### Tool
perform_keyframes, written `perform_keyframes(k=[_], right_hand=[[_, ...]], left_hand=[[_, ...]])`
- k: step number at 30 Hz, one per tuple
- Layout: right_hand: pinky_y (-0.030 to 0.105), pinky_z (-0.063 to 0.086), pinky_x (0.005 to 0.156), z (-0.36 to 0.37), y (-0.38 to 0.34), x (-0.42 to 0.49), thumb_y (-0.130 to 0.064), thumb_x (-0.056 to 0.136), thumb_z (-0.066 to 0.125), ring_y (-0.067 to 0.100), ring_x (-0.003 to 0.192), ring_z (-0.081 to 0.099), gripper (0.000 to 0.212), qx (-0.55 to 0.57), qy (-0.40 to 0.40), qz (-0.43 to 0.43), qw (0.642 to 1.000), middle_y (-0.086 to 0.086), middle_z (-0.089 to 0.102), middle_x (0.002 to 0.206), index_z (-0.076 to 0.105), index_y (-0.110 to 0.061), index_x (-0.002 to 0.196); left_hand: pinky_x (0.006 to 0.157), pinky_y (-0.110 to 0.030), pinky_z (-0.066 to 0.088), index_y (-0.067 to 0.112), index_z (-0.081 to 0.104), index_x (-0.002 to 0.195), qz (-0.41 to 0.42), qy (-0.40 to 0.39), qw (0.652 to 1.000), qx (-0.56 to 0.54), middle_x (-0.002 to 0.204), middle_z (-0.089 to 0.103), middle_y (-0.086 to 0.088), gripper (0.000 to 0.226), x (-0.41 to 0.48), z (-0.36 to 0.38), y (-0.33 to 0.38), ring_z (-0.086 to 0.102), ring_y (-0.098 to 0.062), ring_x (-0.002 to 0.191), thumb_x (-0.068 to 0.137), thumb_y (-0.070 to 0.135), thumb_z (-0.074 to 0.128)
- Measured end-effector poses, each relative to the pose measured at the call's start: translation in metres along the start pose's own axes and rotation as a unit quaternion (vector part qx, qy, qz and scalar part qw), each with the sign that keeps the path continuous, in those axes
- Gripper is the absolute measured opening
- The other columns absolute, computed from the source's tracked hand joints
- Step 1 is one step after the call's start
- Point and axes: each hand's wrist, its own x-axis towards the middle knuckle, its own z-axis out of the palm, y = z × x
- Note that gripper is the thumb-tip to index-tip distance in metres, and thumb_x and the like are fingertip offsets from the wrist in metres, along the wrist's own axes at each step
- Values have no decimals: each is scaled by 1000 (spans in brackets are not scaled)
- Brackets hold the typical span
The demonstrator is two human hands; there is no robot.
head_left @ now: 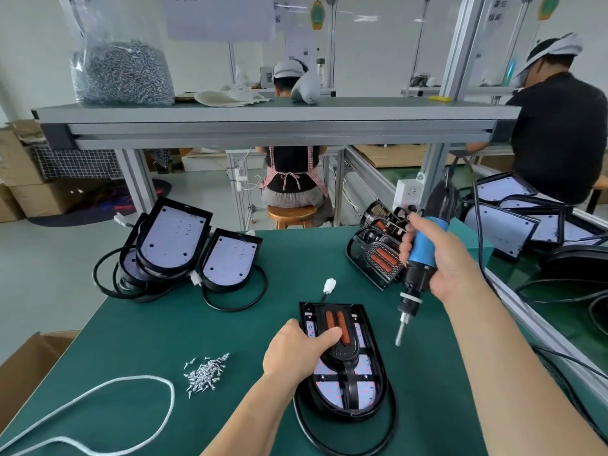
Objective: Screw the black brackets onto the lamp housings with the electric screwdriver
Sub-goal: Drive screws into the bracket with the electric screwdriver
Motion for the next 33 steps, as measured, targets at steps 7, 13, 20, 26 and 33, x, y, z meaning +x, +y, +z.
perform_keyframes(k=[7, 13, 20, 26, 33], right_hand=[[26, 54, 48, -62, 38, -10, -20, 92, 75, 17, 54, 56, 22, 78, 206, 76, 972, 11, 56, 78, 56, -8, 96], [30, 55, 54, -99, 68, -18, -14, 92, 74, 20, 66, 59, 40, 83, 328, 17, 941, 12, 54, 95, 44, -11, 119], [44, 48, 82, -95, 99, -20, -22, 86, 77, 37, 101, 55, 56, -311, 371, -54, 874, 22, 50, 123, 44, 1, 125], [58, 35, 112, -87, 101, -21, -23, 94, 68, 46, 134, 37, 71, -412, 357, -62, 836, 30, 36, 147, 29, 6, 147], [48, 17, 125, -82, 101, -34, -6, 102, 50, 35, 154, 12, 58, -492, 361, -123, 782, 22, 18, 165, 27, 5, 154]], left_hand=[[90, -43, 54, 14, 59, 102, 1, -2, 1000, -15, 99, 69, 1, 61, -2, -1, 1, 66, -22, 94, 73, 66, 73], [92, -44, 53, 14, 59, 103, 0, -3, 999, -43, 106, 66, -2, 59, -4, 0, 3, 64, -25, 101, 72, 61, 76], [104, -39, 41, 11, 56, 114, -22, 29, 998, 58, 126, 42, -7, 72, -6, 6, 9, 42, -30, 122, 74, 70, 67], [92, -39, 49, 10, 49, 110, -10, 25, 998, 62, 113, 49, -4, 66, -10, 8, 18, 53, -26, 107, 78, 66, 66], [65, -31, 46, 13, 39, 95, -20, 15, 999, -24, 89, 51, 3, 51, -14, 12, 26, 53, -16, 78, 81, 50, 72]])
